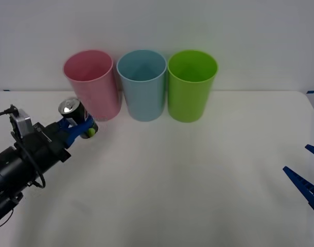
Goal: Grasp the object on the table and drop it into the matching bin: aluminum can to the light blue bin, PET bottle to the pink bin.
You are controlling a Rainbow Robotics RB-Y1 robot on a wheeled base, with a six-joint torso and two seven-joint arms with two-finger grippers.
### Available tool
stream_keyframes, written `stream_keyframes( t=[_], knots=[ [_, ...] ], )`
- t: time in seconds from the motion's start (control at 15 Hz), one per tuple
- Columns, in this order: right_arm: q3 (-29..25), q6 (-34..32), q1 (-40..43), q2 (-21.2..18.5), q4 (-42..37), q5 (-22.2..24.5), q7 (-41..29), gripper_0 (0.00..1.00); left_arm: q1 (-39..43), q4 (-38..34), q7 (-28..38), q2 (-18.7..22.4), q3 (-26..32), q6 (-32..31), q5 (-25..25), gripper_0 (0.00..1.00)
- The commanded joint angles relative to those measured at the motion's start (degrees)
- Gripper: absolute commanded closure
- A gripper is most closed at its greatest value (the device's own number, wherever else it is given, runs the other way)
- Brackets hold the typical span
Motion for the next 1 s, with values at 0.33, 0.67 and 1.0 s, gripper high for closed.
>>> stream_keyframes(
  t=[0.33, 0.67, 1.0],
  knots=[
    [0.0, 0.0, 0.0, 0.0, 0.0, 0.0, 0.0, 0.00, -7.4, -9.0, 19.8, 0.8, 3.4, 2.9, -11.6, 1.00],
    [0.0, 0.0, 0.0, 0.0, 0.0, 0.0, 0.0, 0.00, -19.0, -5.1, 28.9, 0.8, 2.4, 2.9, -25.3, 1.00],
    [0.0, 0.0, 0.0, 0.0, 0.0, 0.0, 0.0, 0.00, -33.1, 9.0, 28.7, 0.7, -1.0, 3.0, -32.2, 1.00]
  ],
)
